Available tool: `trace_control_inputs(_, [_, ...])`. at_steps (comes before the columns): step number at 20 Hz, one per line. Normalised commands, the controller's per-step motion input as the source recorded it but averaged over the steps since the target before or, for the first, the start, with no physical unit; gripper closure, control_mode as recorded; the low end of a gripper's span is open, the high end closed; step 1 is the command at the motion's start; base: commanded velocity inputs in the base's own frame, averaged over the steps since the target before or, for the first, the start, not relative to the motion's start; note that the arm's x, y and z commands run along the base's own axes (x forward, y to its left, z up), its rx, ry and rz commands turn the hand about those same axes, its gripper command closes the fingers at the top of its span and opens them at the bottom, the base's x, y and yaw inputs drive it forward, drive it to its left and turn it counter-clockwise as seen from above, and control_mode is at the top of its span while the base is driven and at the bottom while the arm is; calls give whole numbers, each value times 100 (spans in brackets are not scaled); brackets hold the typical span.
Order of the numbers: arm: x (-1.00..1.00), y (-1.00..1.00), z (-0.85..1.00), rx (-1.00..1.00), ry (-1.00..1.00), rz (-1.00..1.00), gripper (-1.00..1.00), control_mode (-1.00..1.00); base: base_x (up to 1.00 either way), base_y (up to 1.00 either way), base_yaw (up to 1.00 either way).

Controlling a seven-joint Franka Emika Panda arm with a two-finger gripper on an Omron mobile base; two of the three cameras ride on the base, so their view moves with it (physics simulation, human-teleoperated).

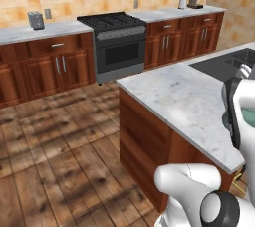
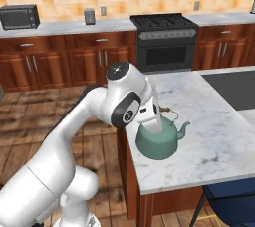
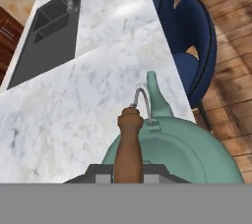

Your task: The kettle is done boiling. Turn off the stove, then wait for 300 timesteps before moving the kettle to the dining table.

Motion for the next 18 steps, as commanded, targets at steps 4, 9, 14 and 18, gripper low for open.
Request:
trace_control_inputs(4, [23,-51,-28,0,0,0,100,-100,0,0,0])
trace_control_inputs(9, [25,-45,-28,0,0,0,100,-100,0,0,0])
trace_control_inputs(14, [33,-32,-27,0,0,0,100,-100,0,0,0])
trace_control_inputs(18, [51,-11,-28,-2,0,0,100,-100,0,0,0])
